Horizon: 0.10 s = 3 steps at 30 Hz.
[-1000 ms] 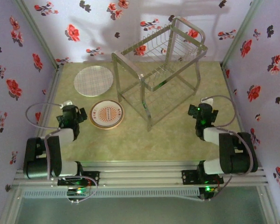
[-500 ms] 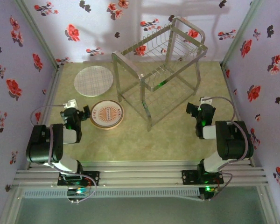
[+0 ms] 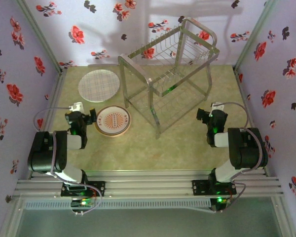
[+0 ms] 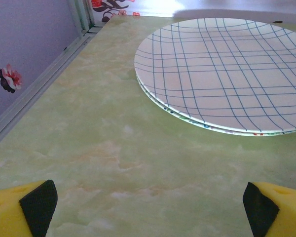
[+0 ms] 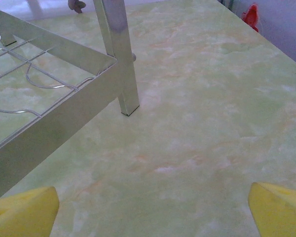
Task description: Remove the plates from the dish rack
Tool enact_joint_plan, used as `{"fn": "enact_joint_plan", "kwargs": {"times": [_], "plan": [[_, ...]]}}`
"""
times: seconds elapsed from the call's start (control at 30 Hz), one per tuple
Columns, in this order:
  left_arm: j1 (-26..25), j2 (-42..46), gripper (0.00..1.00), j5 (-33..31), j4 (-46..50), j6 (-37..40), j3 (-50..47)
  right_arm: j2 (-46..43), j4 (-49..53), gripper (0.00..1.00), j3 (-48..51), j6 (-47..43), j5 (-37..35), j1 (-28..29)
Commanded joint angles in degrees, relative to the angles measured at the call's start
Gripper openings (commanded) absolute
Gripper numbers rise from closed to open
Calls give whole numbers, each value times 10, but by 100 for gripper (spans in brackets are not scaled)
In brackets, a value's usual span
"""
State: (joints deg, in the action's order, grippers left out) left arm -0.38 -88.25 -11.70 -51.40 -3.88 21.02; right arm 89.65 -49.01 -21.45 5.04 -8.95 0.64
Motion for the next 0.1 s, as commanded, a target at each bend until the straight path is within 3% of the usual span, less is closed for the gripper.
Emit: {"fn": "enact_joint_plan", "kwargs": {"times": [0.0,0.07], "plan": [[-2,-1,100,3,-4,17,10,-4,-10,99,-11,-1,3,0],[-5,1,100,4,-64,18,-21,-3,-10,99,-10,-1,3,0]]}}
